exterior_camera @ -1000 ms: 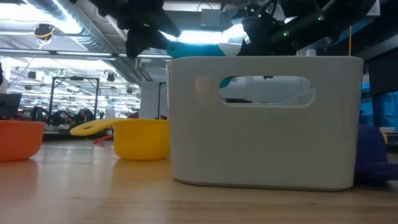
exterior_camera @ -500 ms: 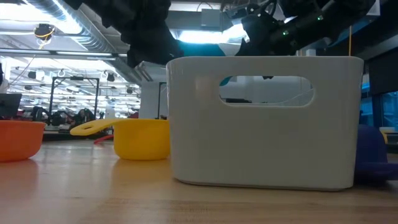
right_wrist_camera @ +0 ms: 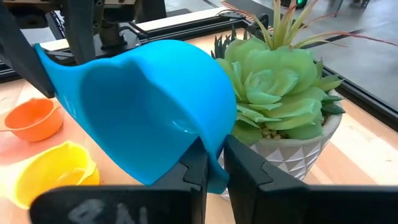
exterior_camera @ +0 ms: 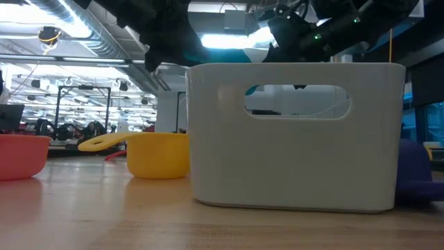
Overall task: Nest measuring cups in basket
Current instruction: Adjust the light blue measuring cup
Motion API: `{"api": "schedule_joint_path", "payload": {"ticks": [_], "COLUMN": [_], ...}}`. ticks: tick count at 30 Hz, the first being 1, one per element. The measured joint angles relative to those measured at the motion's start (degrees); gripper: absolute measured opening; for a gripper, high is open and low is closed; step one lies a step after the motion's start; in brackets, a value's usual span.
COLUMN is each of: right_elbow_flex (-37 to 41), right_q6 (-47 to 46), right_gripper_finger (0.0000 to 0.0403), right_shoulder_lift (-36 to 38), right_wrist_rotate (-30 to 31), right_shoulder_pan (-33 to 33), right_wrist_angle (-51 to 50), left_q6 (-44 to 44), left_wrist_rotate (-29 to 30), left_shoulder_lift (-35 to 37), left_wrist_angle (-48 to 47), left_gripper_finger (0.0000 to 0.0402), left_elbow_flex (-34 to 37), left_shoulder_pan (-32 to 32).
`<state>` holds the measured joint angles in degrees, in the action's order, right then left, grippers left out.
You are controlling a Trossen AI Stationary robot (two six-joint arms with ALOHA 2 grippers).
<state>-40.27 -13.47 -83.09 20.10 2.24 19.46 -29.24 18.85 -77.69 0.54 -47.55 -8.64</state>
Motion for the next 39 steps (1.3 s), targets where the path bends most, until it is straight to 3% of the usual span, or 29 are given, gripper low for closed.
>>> {"api": "schedule_joint_path", "payload": {"ticks": [11,39], "right_elbow_flex": [0.0,0.0], "right_q6": [-0.1,0.0], "right_gripper_finger": [0.0042,0.0048], "right_shoulder_lift": [0.0,0.0], "right_wrist_rotate": [0.1,-0.1], "right_shoulder_pan": [0.0,0.0], "right_wrist_angle": [0.0,0.0], "left_q6": [0.1,1.1], "left_wrist_rotate": [-0.3,-0.1], "left_shoulder_lift": [0.0,0.0], "left_wrist_angle": [0.2,0.0], "left_gripper_finger": [0.0007,0.0002], "left_elbow_flex": [0.0,0.0], "left_shoulder_pan": [0.0,0.0]}}
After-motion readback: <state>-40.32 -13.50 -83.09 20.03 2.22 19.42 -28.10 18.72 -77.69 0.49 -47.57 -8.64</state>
